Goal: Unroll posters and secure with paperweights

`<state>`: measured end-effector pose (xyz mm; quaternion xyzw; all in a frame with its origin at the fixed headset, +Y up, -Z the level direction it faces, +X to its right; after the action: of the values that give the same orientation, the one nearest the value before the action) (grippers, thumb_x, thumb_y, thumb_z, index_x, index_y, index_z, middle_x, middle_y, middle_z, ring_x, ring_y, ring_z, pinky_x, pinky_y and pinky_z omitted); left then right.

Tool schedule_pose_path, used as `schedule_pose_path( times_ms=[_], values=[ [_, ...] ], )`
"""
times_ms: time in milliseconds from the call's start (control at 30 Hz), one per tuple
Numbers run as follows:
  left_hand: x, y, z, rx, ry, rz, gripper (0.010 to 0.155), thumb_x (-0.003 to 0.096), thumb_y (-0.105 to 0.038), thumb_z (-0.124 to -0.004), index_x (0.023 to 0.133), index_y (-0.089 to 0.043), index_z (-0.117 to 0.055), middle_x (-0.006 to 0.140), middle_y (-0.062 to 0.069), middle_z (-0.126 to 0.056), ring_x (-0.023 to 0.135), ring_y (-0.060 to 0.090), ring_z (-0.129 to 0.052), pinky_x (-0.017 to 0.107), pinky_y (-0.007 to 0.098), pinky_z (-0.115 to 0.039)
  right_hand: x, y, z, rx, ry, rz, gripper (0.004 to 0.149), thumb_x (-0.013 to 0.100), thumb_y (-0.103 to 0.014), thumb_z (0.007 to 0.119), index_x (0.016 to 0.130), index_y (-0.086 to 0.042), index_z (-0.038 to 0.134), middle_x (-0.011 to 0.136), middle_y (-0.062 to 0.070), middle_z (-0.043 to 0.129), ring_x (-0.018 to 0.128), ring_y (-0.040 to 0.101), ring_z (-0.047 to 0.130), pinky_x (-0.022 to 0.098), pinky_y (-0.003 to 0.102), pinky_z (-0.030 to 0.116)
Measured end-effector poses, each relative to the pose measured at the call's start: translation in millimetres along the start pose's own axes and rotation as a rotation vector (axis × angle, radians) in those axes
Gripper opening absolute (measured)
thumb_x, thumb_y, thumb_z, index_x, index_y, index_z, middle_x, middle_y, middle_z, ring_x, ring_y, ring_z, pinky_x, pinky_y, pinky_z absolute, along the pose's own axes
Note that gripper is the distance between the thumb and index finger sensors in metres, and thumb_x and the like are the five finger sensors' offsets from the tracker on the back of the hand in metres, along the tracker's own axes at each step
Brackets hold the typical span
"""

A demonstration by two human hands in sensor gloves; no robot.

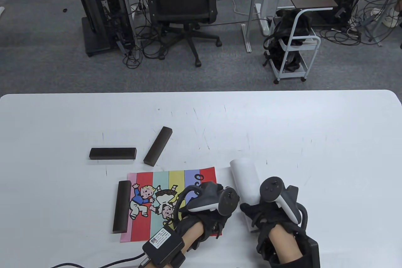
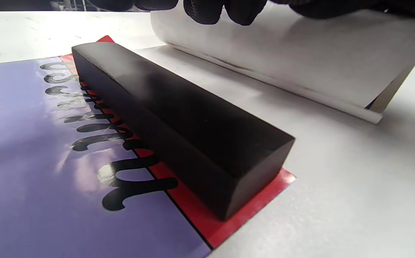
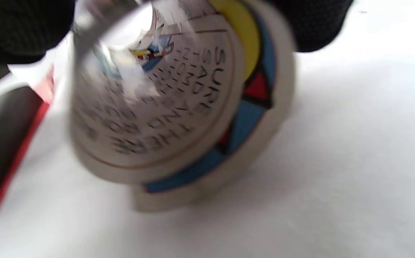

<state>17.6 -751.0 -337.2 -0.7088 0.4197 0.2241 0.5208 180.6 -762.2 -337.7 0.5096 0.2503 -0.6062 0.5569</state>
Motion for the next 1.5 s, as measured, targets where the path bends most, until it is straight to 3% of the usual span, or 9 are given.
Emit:
schedule_pose_path(
  times_ms=[233,500,733,900,1033,1167,1233,1333,1500],
  values=[
    [5,0,-11,-0.004,-0.014,-0.022,0.060,0.0489,-0.047,-0.057,0.107,-0.040,-0.045,0.118,-0.010,-0.039,0.112,0.029,-0.035,0.078,0.050,-0.046,4,8,1,0.087,0.018,0.058,0.077,0.040,-0.057,0.071,0.096,-0.006,0.056,0.080,0.021,0.081,0.050,0.033,0.089,0.030,0.037,0.080],
    [12,-7,-17,0.189,-0.011,0.016,0.060,0.0456,-0.059,-0.052,0.104,-0.043,-0.054,0.117,-0.015,-0.046,0.113,0.027,-0.035,0.079,0.052,-0.042,5,13,0,0.054,0.041,0.084,0.074,0.040,-0.059,0.070,0.090,-0.004,0.068,0.069,0.019,0.090,0.041,0.030,0.093,0.025,0.036,0.082],
    [15,-11,-26,0.267,0.033,0.025,0.059,0.0451,-0.058,-0.053,0.102,-0.041,-0.060,0.116,-0.015,-0.050,0.113,0.027,-0.035,0.079,0.053,-0.039,0,-1,-13,-0.105,0.221,0.040,0.085,0.040,-0.060,0.077,0.102,-0.016,0.040,0.106,0.019,0.052,0.085,0.050,0.068,0.048,0.049,0.075],
    [14,-15,-28,0.320,0.040,0.039,0.060,0.0449,-0.057,-0.053,0.102,-0.041,-0.057,0.116,-0.015,-0.048,0.113,0.027,-0.034,0.079,0.053,-0.038,-3,-32,-17,-0.143,0.275,-0.256,0.072,0.041,-0.041,0.081,0.101,-0.032,0.041,0.114,0.003,0.028,0.100,0.047,0.035,0.063,0.053,0.056],
    [13,-16,-28,0.321,0.037,0.038,0.059,0.0446,-0.057,-0.053,0.102,-0.040,-0.058,0.116,-0.015,-0.049,0.113,0.027,-0.034,0.079,0.053,-0.038,-2,-48,-14,-0.265,0.228,-0.405,0.044,0.047,-0.023,0.074,0.088,-0.040,0.071,0.109,-0.010,0.053,0.102,0.040,0.033,0.065,0.049,0.054],
    [13,-16,-28,0.315,0.037,0.036,0.059,0.0444,-0.057,-0.054,0.100,-0.040,-0.058,0.115,-0.014,-0.049,0.113,0.027,-0.035,0.079,0.053,-0.039,6,-38,-19,-0.197,0.209,-0.369,0.046,0.041,-0.021,0.074,0.085,-0.035,0.077,0.102,-0.005,0.073,0.102,0.038,0.038,0.066,0.050,0.050],
    [13,-16,-28,0.315,0.038,0.036,0.058,0.0443,-0.057,-0.054,0.100,-0.040,-0.058,0.115,-0.015,-0.050,0.113,0.027,-0.035,0.079,0.053,-0.039,9,-27,-25,-0.164,0.225,-0.297,0.056,0.040,-0.043,0.077,0.093,-0.028,0.068,0.098,0.005,0.076,0.098,0.046,0.041,0.068,0.054,0.043],
    [13,-15,-28,0.309,0.049,0.042,0.058,0.0442,-0.057,-0.054,0.099,-0.040,-0.058,0.114,-0.015,-0.049,0.113,0.027,-0.034,0.079,0.053,-0.039,13,-9,-34,-0.199,0.281,-0.176,0.070,0.035,-0.052,0.085,0.096,-0.027,0.063,0.092,0.011,0.075,0.094,0.045,0.047,0.068,0.056,0.042],
    [14,-15,-29,0.299,0.049,0.042,0.057,0.0440,-0.057,-0.054,0.098,-0.039,-0.059,0.114,-0.015,-0.049,0.113,0.027,-0.035,0.079,0.053,-0.039,22,27,-43,-0.180,0.240,0.022,0.054,0.040,-0.042,0.086,0.091,-0.035,0.071,0.107,0.002,0.062,0.100,0.049,0.036,0.070,0.057,0.039]
  ],
)
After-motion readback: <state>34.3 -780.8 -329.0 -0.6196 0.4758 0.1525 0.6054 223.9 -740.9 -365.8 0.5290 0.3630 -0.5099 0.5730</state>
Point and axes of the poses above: the tracker on the back of each hand, its own y axis roughly to the little-finger side, its own x axis roughly from the wrist to the fingertips, z = x × y, the point moved 4 cm from there along x, roughly from the wrist to the fingertips
